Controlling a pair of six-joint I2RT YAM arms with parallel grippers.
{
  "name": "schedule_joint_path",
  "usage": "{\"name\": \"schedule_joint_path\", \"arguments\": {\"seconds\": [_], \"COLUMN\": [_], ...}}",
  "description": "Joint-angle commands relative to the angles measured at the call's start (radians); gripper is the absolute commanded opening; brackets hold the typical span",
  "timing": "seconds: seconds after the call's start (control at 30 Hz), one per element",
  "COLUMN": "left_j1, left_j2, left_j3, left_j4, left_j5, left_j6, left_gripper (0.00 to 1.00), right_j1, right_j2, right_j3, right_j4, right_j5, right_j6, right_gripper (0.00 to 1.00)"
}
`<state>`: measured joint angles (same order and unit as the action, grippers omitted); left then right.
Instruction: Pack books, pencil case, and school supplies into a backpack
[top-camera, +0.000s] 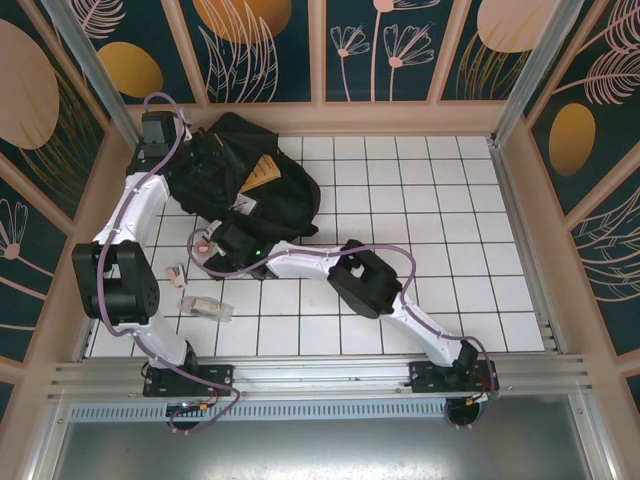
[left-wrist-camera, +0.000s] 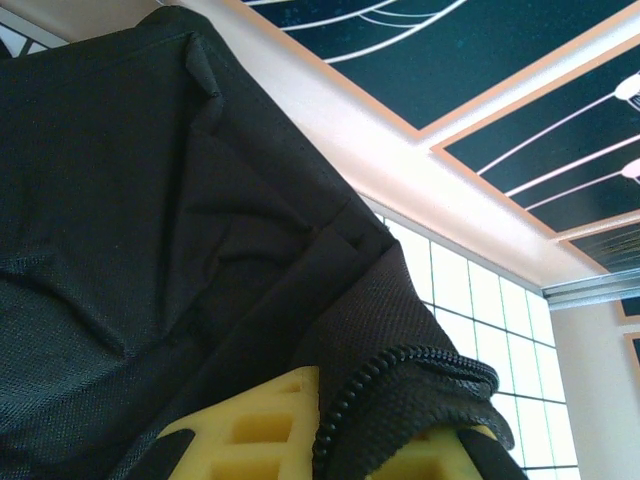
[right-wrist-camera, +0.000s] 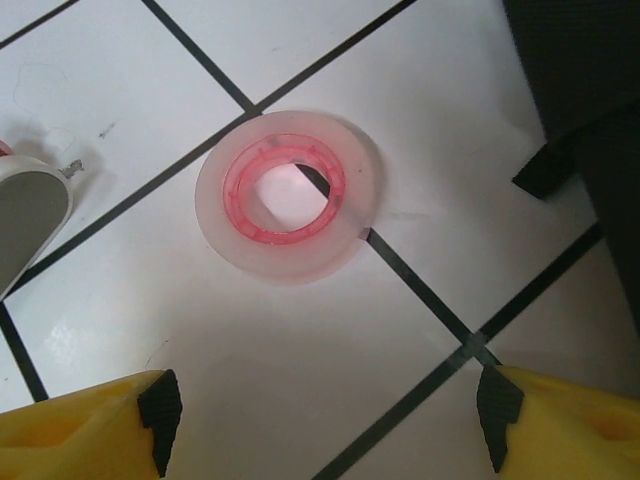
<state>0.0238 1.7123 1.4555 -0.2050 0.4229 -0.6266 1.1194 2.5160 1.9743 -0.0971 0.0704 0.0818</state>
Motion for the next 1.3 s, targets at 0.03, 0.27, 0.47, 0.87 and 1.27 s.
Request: {"name": "schedule_joint_path", "arguments": {"seconds": [0.03,0.27,0.47,0.87,1.27], "left_j1": [0.018,0.028,0.030,0.030,0.030], "left_j2": [-0.005,-0.005,0.016,0.028,0.008], "left_j3": [0.011,0.009,0.012,0.008,0.003], "left_j4": [0.058,0.064,0.067,0.075,0.086], "left_j5": [0.016,0.027,0.037,0.066,0.094], "left_j6": [-0.016,-0.025,-0.032,-0.046,-0.062], "left_gripper": [0.00,0.00,0.00,0.00,0.00], "right_j1": [0.005,-0.003,-0.004,-0.004,-0.018], "right_j2": [0.122,0.255,0.302,0.256,-0.102], "right_j3": [0.127,0.318,0.395,0.355,-0.134], "right_j4": [-0.024,-0.106,-0.122,-0.144,0.028], "right_j5": [-0.033,-0.049,-0.051,-0.049,-0.050], "right_j6": [-0.020,-0.021,-0.044,-0.056,-0.038], "right_gripper": [0.79,0.77,0.69,0.44,0.44]}}
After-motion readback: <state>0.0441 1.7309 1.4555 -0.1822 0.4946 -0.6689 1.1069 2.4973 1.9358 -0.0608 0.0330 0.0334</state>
